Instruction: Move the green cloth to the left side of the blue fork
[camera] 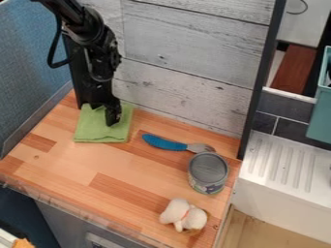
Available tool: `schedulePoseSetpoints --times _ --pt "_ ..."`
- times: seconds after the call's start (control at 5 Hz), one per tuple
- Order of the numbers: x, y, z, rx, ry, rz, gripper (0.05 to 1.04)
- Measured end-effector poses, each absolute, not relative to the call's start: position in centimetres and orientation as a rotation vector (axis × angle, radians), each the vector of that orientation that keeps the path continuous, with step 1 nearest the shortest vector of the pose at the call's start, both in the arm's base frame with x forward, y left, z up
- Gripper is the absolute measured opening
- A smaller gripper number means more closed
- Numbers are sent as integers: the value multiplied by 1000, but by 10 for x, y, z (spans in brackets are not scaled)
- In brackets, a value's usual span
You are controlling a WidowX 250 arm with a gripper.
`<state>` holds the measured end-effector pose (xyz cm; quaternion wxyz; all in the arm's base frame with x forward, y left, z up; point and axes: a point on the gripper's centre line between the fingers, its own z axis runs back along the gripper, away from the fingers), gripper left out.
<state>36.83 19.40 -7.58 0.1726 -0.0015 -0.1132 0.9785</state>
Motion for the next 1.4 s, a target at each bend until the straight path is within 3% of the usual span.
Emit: schedulePoseSetpoints --times 0.4,0.8,1.2,1.4 --pt "357 184 -83 10 -263 2775 1000" --pt "342 177 -25 -177 -223 2804 1000" --pt "305 163 -5 -172 -220 2816 1000" --pt "306 163 -5 -178 -223 2813 1000"
